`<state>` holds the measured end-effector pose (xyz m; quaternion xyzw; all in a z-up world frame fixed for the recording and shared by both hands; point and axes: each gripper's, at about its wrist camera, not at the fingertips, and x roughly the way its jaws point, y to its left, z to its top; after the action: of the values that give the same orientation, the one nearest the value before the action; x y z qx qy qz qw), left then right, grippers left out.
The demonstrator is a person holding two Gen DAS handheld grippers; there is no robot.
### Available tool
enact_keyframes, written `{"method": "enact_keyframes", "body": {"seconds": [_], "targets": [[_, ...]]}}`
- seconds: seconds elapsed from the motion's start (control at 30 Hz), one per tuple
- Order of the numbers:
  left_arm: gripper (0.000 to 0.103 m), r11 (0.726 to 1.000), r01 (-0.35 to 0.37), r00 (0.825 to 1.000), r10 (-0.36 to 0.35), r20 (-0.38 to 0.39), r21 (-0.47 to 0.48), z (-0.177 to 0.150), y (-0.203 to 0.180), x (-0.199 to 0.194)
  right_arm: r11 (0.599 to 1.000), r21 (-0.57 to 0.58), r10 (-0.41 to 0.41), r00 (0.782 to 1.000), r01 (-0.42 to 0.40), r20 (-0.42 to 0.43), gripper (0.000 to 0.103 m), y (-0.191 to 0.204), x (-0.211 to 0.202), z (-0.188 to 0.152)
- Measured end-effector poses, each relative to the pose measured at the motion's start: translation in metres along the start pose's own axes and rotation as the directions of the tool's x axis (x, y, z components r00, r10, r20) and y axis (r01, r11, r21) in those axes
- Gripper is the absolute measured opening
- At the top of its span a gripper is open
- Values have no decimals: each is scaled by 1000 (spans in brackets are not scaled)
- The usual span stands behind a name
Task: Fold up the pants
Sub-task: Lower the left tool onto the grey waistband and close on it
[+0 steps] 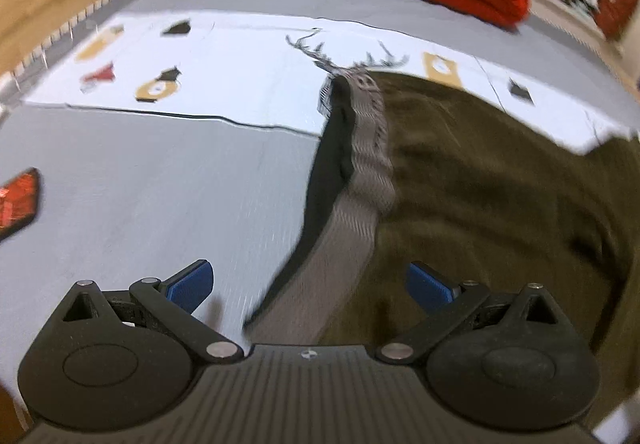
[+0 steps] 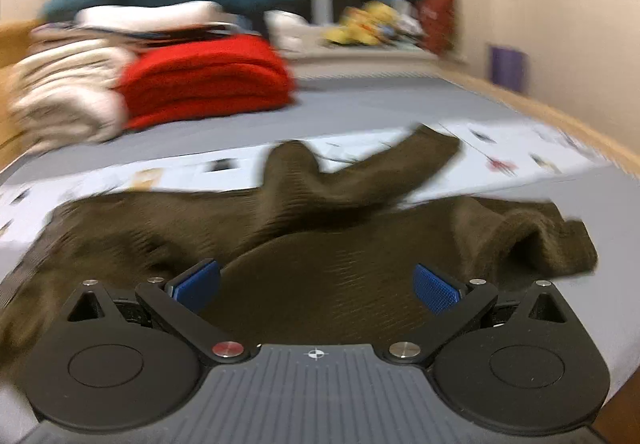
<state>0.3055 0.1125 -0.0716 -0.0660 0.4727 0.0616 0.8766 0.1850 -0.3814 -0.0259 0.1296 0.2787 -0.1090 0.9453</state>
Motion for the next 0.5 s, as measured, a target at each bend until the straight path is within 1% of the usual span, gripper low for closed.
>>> {"method": "enact_keyframes", "body": {"seconds": [0.03, 0.07, 0.1, 0.13, 0.2, 0.27, 0.37, 0.4, 0.43, 0.47, 0.5], "targets": [[102, 1000, 5, 1000, -5, -20, -17, 12, 2, 11, 997, 70, 13, 1000, -13, 9, 102, -8, 11, 7], [100, 1000, 12, 999, -12, -35, -14, 21, 2, 21, 992, 123, 5, 1000, -7, 12, 102, -15, 20, 13], [97, 1000, 18, 999, -19, -41, -8, 27, 0, 29, 987, 161, -11, 1000, 9, 15, 102, -20, 28, 19], [96, 1000, 28, 998, -28, -48, 3, 32, -4, 37, 983, 184, -26, 999, 22, 19, 102, -25, 34, 23], [96, 997, 59, 997, -57, -51, 40, 36, -13, 49, 978, 208, -42, 999, 37, 19, 102, -33, 41, 27], [96, 996, 70, 996, -66, -54, 64, 39, -22, 60, 970, 238, -45, 999, 42, 6, 102, -39, 47, 28], [95, 995, 85, 991, -79, -112, 48, 39, -34, 85, 964, 265, -27, 999, 35, -35, 102, -43, 57, 28], [93, 997, 69, 992, -64, -108, 43, 38, -37, 89, 964, 265, -23, 999, 34, -44, 102, -42, 59, 28], [89, 997, 49, 995, -44, -86, 60, 38, -44, 89, 964, 263, -20, 999, 32, -49, 102, -41, 61, 28], [80, 997, 32, 997, -27, -68, 75, 37, -50, 85, 964, 264, -18, 999, 30, -47, 102, -41, 63, 29], [65, 997, 3, 999, 1, -44, 74, 37, -55, 81, 964, 263, -18, 999, 28, -42, 102, -39, 62, 29]]}}
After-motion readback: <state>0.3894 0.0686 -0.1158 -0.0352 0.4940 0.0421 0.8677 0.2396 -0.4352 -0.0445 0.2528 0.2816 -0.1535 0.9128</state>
